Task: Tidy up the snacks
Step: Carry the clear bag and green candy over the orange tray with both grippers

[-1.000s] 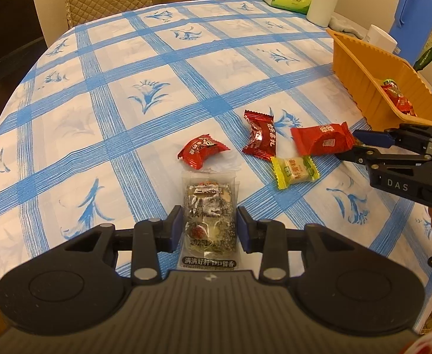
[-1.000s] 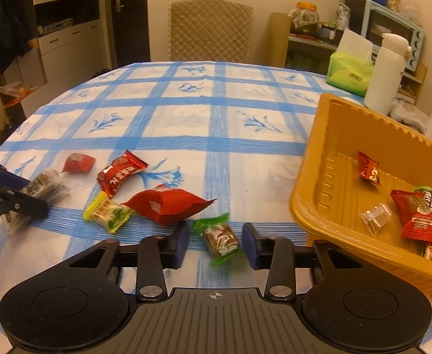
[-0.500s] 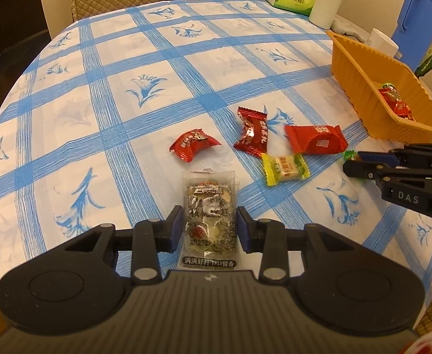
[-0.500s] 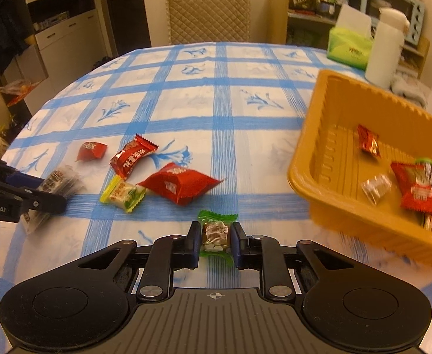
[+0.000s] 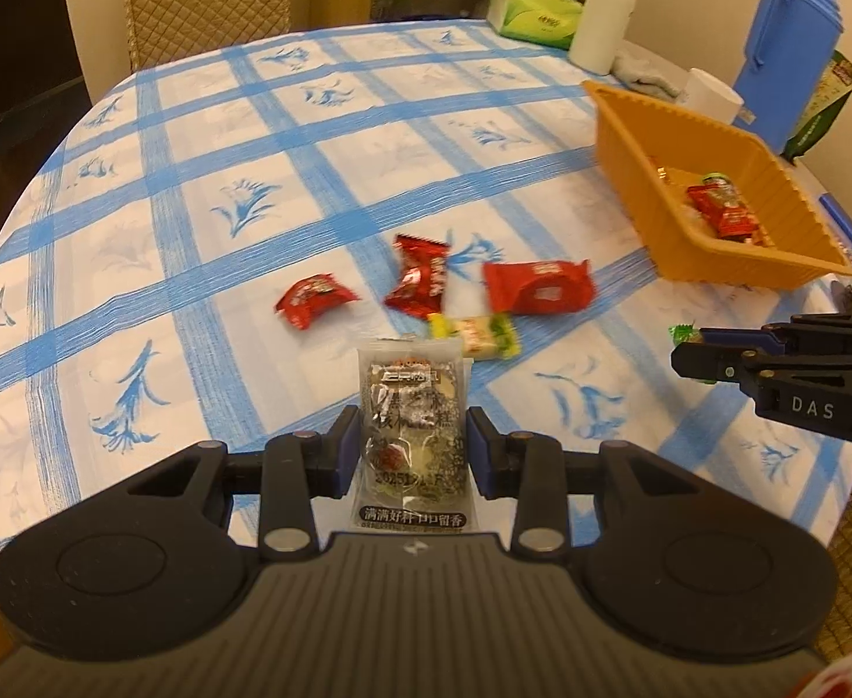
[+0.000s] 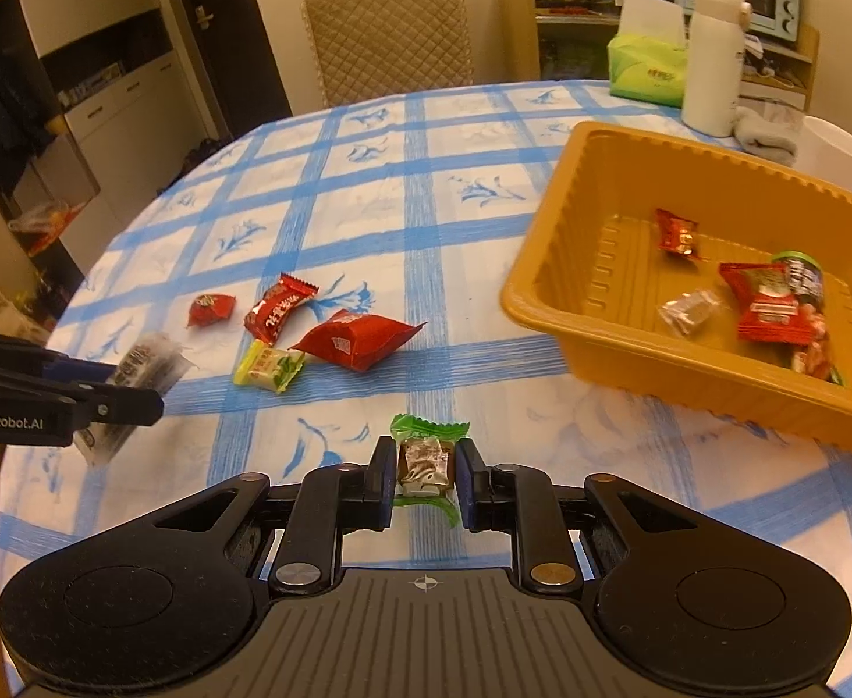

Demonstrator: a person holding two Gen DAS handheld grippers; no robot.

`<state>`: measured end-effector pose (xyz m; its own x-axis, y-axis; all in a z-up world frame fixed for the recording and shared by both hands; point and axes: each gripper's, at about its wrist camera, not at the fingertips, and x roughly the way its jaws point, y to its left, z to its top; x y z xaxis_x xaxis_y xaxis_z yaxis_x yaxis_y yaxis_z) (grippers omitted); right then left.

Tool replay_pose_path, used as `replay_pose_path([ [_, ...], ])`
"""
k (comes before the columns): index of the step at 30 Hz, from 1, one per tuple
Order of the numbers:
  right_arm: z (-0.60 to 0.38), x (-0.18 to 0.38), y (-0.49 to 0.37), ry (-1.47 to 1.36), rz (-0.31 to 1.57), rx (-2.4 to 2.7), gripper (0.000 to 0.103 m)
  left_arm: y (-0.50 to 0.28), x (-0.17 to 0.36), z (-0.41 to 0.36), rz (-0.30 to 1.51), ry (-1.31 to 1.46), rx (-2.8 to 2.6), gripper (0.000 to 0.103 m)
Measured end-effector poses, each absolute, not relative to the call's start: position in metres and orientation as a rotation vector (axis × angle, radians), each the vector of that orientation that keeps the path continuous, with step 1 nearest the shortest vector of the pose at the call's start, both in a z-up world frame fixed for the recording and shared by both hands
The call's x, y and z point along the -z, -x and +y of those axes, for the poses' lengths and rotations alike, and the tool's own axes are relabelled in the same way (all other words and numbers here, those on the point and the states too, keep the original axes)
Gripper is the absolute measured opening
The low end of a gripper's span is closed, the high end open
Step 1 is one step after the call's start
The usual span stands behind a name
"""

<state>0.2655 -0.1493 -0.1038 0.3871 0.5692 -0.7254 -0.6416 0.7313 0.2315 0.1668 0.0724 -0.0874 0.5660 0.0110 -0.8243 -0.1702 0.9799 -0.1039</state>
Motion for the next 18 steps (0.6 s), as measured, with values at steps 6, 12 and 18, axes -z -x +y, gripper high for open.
replay_pose_path([
  [6, -0.178, 0.086, -0.262, 0.053, 0.860, -0.756, 0.022, -0.165, 0.068, 0.046, 0.931, 0.169, -0.072, 0.034],
  [12, -0.215, 0.068, -0.265, 0.014, 0.828, -0.721, 0.022, -0.176, 0.049, 0.009, 0.888, 0.142, -0.010, 0.034],
  [18, -0.253, 0.056, -0.273, -0.016, 0.803, -0.669, 0.022, -0.196, 0.036, -0.029, 0.856, 0.116, 0.045, 0.034],
])
